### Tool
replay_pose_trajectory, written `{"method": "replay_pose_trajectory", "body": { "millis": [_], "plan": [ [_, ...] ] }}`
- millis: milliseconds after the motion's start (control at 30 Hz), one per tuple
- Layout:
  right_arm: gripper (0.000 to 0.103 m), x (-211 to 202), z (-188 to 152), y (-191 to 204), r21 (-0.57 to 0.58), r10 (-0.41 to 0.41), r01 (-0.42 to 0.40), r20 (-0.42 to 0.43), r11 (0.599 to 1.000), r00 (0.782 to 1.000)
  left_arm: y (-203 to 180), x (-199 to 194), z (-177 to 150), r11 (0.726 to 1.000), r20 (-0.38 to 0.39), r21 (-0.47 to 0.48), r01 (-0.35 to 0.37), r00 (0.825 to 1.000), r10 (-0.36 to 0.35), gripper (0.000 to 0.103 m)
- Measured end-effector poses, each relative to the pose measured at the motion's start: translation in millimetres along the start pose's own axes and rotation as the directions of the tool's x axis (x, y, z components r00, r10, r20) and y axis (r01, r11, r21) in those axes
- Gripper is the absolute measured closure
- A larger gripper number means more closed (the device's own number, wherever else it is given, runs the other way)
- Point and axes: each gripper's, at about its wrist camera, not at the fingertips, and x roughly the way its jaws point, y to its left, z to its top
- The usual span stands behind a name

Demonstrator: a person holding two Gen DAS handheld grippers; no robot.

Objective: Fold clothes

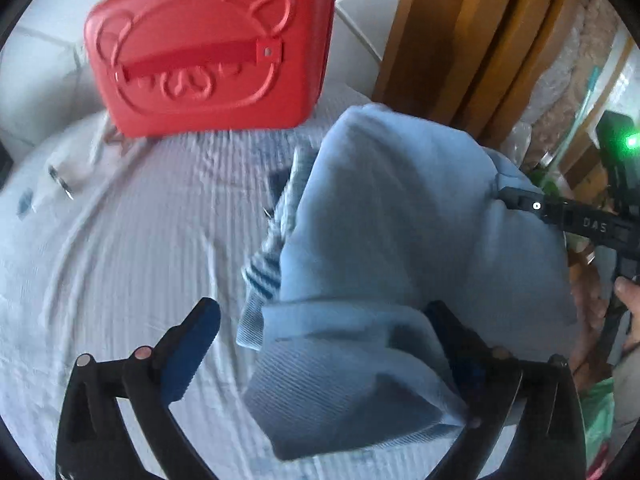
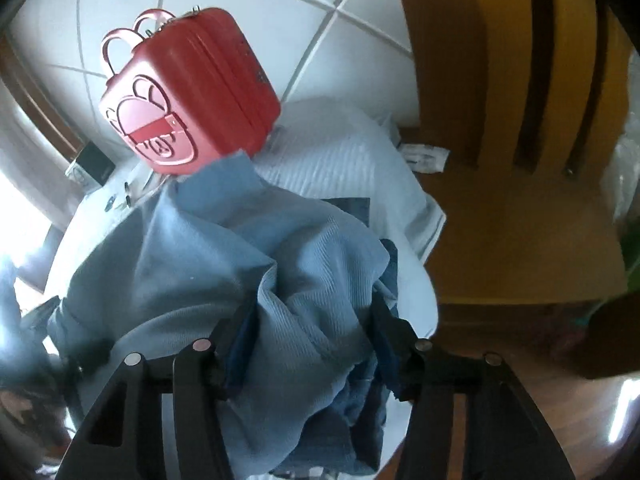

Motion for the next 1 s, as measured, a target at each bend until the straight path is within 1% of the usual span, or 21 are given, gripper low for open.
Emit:
{"method": "replay_pose_trajectory", "body": {
  "millis": [67,100,167,200,233,267,300,367,433,533,600,700,767,833,867,933,1000],
  "plan": [
    [0.047,-19.2,0.8,11.0,-0.01,-0.023,0.024,0.047,1.0,0.999,-3.9,-22.5,4.0,0.998,0.065,0.045,-0.032,0.997,0.029,0.0],
    [0.041,-33.7,-0.6,16.7,-0.015,-0.041,0.042,0.082,0.999,0.996,-4.5,-31.3,7.3,0.998,0.087,0.056,-0.028,0.996,0.024,0.0],
    [0.029,-60.2,-6.6,29.1,-0.015,-0.063,0.066,0.145,0.998,0.987,-3.8,-43.0,15.1,0.998,0.112,0.062,0.007,0.994,-0.014,0.0],
    [0.016,-72.5,-10.5,35.3,-0.01,-0.071,0.074,0.173,0.997,0.982,-3.3,-45.8,18.6,0.998,0.115,0.059,0.028,0.993,-0.035,0.0],
    [0.005,-81.6,-15.5,40.3,0.004,-0.08,0.081,0.193,0.997,0.978,-3.5,-48.1,18.9,0.997,0.115,0.059,0.044,0.992,-0.051,0.0],
    [0.003,-90.6,-22.3,45.0,0.024,-0.092,0.089,0.211,0.996,0.973,-4.0,-50.0,17.4,0.997,0.112,0.059,0.056,0.992,-0.063,0.0],
    [0.003,-98.0,-29.0,48.4,0.043,-0.101,0.094,0.224,0.995,0.969,-4.6,-51.9,15.8,0.996,0.109,0.059,0.069,0.991,-0.075,0.0],
    [0.002,-105.8,-45.5,55.1,0.087,-0.1,0.082,0.228,0.993,0.969,-4.2,-53.4,9.1,0.995,0.095,0.062,0.084,0.991,-0.09,0.0],
    [0.001,-111.2,-60.4,61.9,0.125,-0.097,0.069,0.229,0.99,0.969,-6.1,-58.4,0.2,0.994,0.083,0.074,0.082,0.993,-0.088,0.0],
    [0.001,-113.4,-83.8,74.4,0.176,-0.112,0.074,0.22,0.982,0.969,-9.9,-67.3,-12.3,0.993,0.071,0.096,0.067,0.995,-0.074,0.0],
    [0.001,-113.4,-98.0,82.2,0.195,-0.119,0.078,0.208,0.978,0.971,-12.8,-73.5,-17.7,0.993,0.072,0.11,0.049,0.996,-0.057,0.0],
    [0.001,-118.8,-114.5,96.2,0.211,-0.144,0.102,0.195,0.972,0.97,-17.3,-82.5,-26.0,0.991,0.073,0.121,0.06,0.995,-0.069,0.0],
    [0.001,-122.7,-124.2,105.6,0.218,-0.163,0.12,0.188,0.969,0.969,-18.3,-85.3,-29.2,0.992,0.052,0.106,0.074,0.995,-0.08,0.0],
    [0.001,-127.1,-130.1,111.5,0.223,-0.165,0.122,0.185,0.967,0.969,-17.5,-89.3,-31.3,0.992,0.057,0.091,0.085,0.994,-0.09,0.0],
    [0.001,-129.7,-131.6,113.7,0.226,-0.172,0.128,0.186,0.966,0.967,-17.0,-90.9,-31.4,0.993,0.06,0.084,0.082,0.994,-0.087,0.0],
    [0.001,-135.1,-134.3,117.4,0.233,-0.19,0.143,0.192,0.962,0.963,-16.9,-93.7,-32.4,0.996,0.071,0.076,0.036,0.997,-0.041,0.0],
    [0.001,-135.8,-133.9,121.2,0.231,-0.188,0.141,0.194,0.963,0.963,-16.8,-98.0,-34.2,0.997,0.094,0.072,-0.007,0.996,0.0,0.0]
  ]
}}
